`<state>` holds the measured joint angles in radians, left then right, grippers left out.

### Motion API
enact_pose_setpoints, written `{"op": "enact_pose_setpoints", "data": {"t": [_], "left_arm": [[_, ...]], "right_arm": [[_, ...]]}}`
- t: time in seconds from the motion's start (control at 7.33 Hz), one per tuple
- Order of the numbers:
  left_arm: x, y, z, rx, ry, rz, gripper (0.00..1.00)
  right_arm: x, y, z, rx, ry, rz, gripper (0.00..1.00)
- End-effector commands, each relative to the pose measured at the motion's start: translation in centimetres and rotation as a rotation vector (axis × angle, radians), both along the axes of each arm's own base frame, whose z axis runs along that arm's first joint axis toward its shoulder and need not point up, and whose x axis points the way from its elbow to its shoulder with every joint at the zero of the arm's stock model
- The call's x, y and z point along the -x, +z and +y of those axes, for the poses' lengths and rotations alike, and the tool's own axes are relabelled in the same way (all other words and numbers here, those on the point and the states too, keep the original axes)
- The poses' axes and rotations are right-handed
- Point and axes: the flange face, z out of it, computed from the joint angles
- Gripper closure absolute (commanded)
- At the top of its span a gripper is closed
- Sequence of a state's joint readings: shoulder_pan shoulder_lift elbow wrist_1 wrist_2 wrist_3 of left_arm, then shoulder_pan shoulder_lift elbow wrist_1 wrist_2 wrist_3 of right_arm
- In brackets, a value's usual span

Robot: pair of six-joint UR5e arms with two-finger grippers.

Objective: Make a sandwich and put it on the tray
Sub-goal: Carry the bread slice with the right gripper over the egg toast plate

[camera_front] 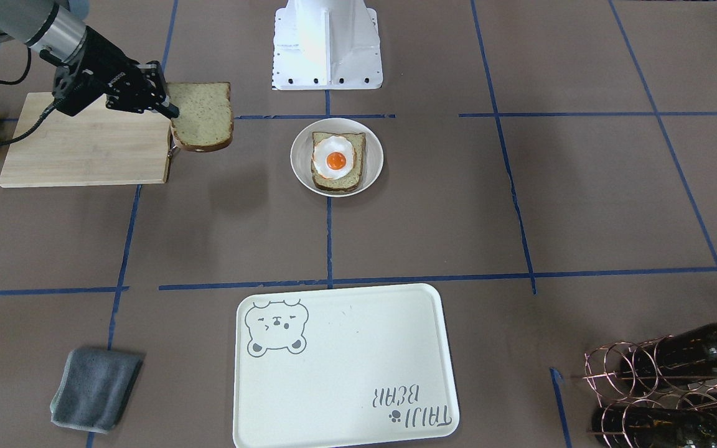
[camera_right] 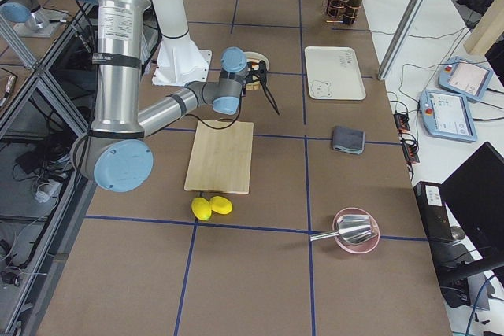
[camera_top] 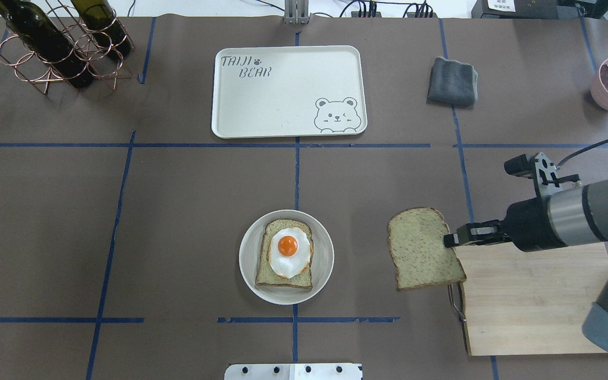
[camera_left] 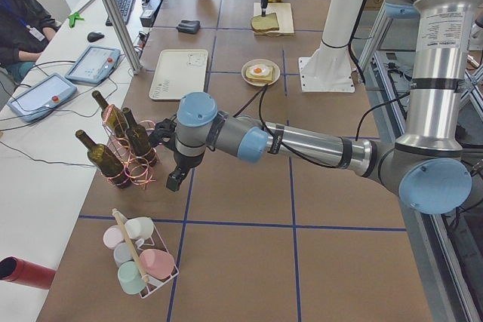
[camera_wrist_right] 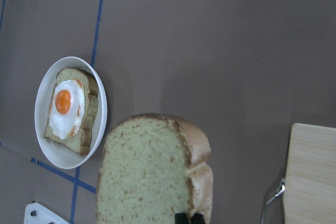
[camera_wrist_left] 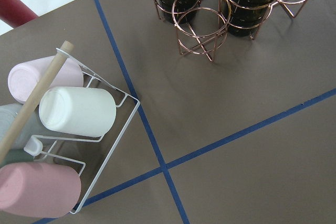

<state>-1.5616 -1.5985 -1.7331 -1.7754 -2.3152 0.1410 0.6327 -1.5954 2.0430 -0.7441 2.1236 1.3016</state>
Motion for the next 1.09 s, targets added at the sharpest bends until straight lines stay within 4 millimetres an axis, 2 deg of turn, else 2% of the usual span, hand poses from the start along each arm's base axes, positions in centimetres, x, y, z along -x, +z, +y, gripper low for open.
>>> {"op": "enact_pose_setpoints", "data": {"t": [0.0, 0.27, 0.41, 0.55, 0.68, 0.95], "left_arm": [[0.0, 0.0, 0.0, 0.001, 0.0, 0.001, 0.0], [0.0, 0.1, 0.0, 0.004, -0.002, 0.002, 0.0], [0.0, 0.0, -0.1, 0.004, -0.002, 0.002, 0.0], [0.0, -0.1, -0.1, 0.002, -0.002, 0.002, 0.0], [0.0, 0.0, -0.1, 0.005, -0.003, 0.002, 0.0], [0.0, 0.0, -0.1, 0.004, -0.002, 0.002, 0.0]], "right_arm": [[7.0, -6.8, -0.6, 0.043, 0.045, 0.0, 1.0], [13.9, -11.4, 1.9, 0.046, 0.073, 0.008, 1.0], [16.0, -13.4, 2.6, 0.056, 0.077, 0.014, 1.0], [18.3, -14.4, 2.7, 0.063, 0.096, 0.015, 1.0], [20.0, -14.2, 2.8, 0.063, 0.108, 0.03, 1.0], [20.7, -13.3, 2.8, 0.062, 0.122, 0.049, 1.0]]}}
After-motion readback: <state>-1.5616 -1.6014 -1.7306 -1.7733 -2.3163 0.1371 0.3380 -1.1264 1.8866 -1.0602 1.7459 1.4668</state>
